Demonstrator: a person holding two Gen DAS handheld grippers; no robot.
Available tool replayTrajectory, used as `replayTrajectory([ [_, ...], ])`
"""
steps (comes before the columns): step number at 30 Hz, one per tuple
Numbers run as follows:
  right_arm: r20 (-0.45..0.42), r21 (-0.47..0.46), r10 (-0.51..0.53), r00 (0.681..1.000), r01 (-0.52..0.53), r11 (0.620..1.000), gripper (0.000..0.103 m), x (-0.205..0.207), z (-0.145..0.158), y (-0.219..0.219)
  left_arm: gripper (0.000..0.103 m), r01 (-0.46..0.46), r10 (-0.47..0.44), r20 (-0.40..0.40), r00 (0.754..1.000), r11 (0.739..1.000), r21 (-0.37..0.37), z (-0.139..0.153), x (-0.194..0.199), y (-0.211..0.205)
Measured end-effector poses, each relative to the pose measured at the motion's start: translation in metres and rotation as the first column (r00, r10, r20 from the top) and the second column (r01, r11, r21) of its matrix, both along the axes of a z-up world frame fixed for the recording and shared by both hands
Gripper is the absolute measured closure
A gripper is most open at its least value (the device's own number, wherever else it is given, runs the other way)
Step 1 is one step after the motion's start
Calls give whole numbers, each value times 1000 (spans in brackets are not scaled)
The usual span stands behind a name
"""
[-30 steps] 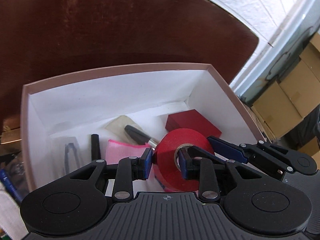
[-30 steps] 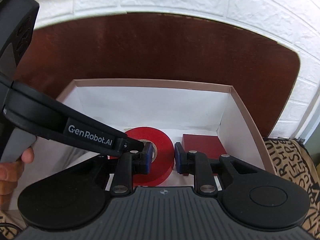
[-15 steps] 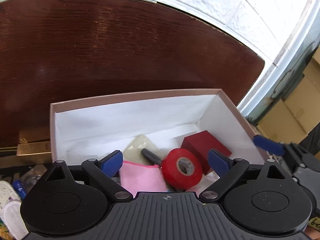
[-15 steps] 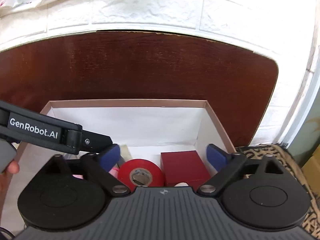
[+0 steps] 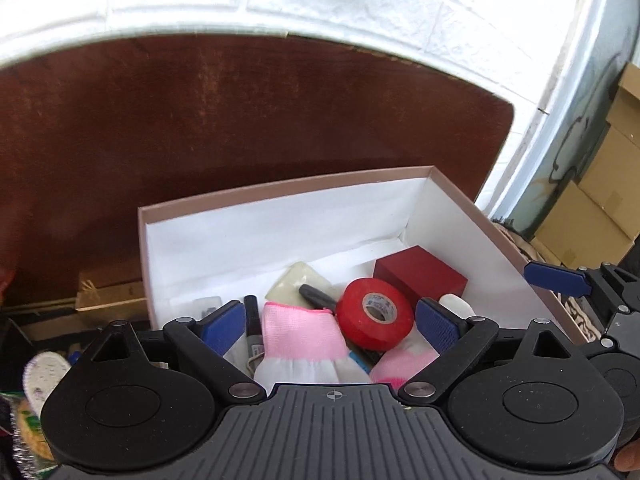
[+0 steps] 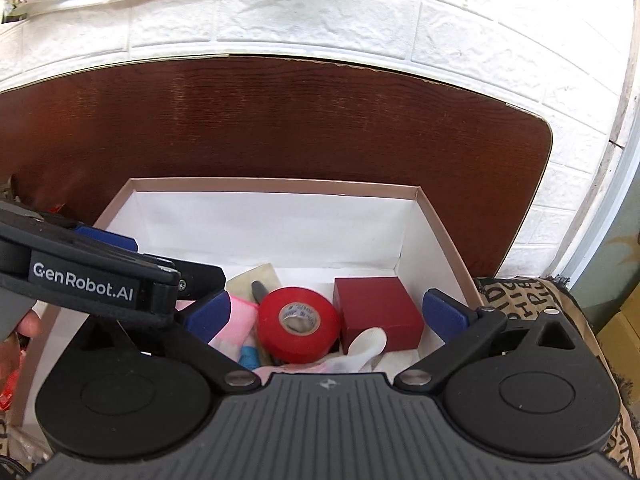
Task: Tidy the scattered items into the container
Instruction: 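Drop the red tape roll into the box by opening the left gripper, then move the left gripper back to the pile toward the red tube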
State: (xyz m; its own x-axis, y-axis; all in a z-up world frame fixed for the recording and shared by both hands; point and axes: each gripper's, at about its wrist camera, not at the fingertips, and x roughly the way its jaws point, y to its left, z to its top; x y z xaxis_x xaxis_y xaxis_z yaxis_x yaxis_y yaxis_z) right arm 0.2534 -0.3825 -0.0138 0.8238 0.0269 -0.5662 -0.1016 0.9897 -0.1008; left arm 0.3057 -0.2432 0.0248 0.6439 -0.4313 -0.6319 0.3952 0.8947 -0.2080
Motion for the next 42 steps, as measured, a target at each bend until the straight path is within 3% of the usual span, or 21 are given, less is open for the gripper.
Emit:
replayTrajectory([
  [5, 2, -5, 27, 1000, -27, 1000, 0, -25, 4, 12, 5, 18, -22, 92, 996, 999, 47, 11, -33, 6],
  [11, 24, 12, 45, 999, -45, 999, 0, -66, 8, 28, 4, -1, -3, 138, 990, 1000, 29, 17, -86, 28],
  [21, 69, -12, 167, 984, -166, 986, 0, -152, -25, 77, 0, -83, 73, 226, 971, 996, 36, -15, -191, 83],
  [27, 62, 30, 220, 974, -222, 975, 0, -186, -50, 111, 0, -167, 168, 144, 975, 986, -19, -47, -231, 131],
  [35, 37, 118, 303, 952, -306, 945, 0, -211, -86, 162, 0, -241, 237, 106, 966, 970, 23, -76, -265, 186],
  [42, 16, 94, 330, 944, -330, 939, 4, -215, -100, 191, 1, -334, 330, 82, 940, 942, 42, -87, -264, 226],
])
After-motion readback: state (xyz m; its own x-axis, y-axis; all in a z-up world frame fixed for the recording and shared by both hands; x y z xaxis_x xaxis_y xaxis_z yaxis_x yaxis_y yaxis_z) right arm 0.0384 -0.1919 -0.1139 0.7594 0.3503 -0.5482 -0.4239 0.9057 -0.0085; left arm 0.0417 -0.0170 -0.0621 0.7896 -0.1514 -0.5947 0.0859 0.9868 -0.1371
